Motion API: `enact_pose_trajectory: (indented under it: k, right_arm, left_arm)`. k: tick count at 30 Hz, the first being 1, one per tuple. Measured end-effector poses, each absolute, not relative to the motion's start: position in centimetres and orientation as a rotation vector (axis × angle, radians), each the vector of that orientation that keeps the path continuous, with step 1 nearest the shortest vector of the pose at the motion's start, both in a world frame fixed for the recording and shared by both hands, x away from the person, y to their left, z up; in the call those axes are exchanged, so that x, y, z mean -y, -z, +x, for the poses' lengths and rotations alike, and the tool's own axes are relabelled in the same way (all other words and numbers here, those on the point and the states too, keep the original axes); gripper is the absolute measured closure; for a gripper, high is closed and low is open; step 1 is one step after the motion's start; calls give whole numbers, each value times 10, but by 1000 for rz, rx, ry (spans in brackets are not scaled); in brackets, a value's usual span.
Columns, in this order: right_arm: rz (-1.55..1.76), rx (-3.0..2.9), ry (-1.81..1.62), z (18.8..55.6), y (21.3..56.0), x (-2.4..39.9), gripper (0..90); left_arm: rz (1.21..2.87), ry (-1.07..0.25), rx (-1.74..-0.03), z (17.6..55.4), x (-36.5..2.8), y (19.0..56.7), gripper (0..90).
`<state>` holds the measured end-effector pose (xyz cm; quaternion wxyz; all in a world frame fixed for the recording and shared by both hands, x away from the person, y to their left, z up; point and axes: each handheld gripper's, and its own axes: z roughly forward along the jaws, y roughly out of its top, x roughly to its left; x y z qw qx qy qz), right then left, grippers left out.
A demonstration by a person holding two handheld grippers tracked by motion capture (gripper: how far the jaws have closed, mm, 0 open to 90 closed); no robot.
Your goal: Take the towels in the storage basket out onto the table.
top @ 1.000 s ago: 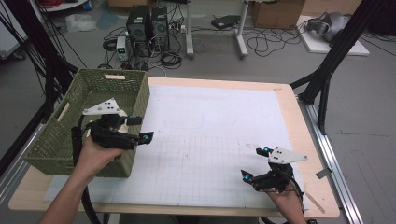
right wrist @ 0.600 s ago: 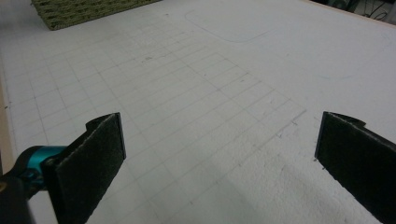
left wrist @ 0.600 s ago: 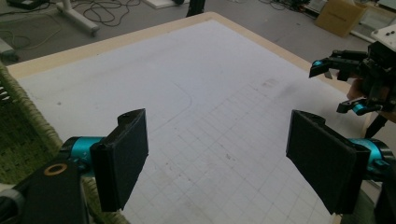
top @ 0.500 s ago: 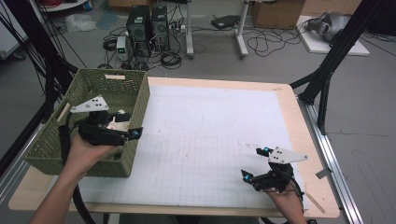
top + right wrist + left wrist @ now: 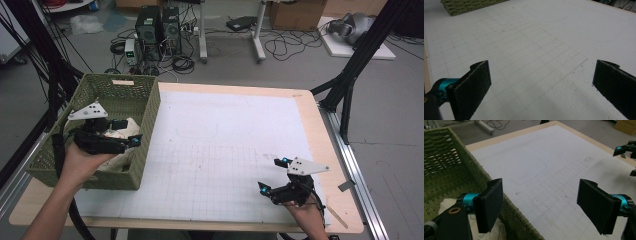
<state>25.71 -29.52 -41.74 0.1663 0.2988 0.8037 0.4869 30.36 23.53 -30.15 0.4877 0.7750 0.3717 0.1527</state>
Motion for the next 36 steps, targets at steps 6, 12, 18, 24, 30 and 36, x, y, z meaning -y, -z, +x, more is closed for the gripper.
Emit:
enact_pose_trajectory:
  k: [6, 12, 18, 24, 30, 36]
  right_arm:
    - [853, -2288, -1386, 257, 417, 295, 9]
    - [853, -2289, -1387, 257, 417, 295, 9]
    - [848, -2287, -1382, 258, 417, 295, 9]
    - [850, -2285, -1383, 258, 418, 295, 9]
    - [857, -2293, -1383, 258, 418, 294, 9]
    - [851, -2287, -1382, 258, 418, 295, 9]
  left_arm:
    - [1889, -405, -934, 305, -244, 303, 218]
    - [1904, -445, -964, 306, -253, 305, 218]
    - [1921, -477, -993, 306, -261, 308, 217]
    - [1927, -495, -1023, 307, -268, 312, 215]
    - [1936, -527, -1050, 308, -273, 315, 211]
    - [1950, -537, -1073, 310, -279, 318, 210]
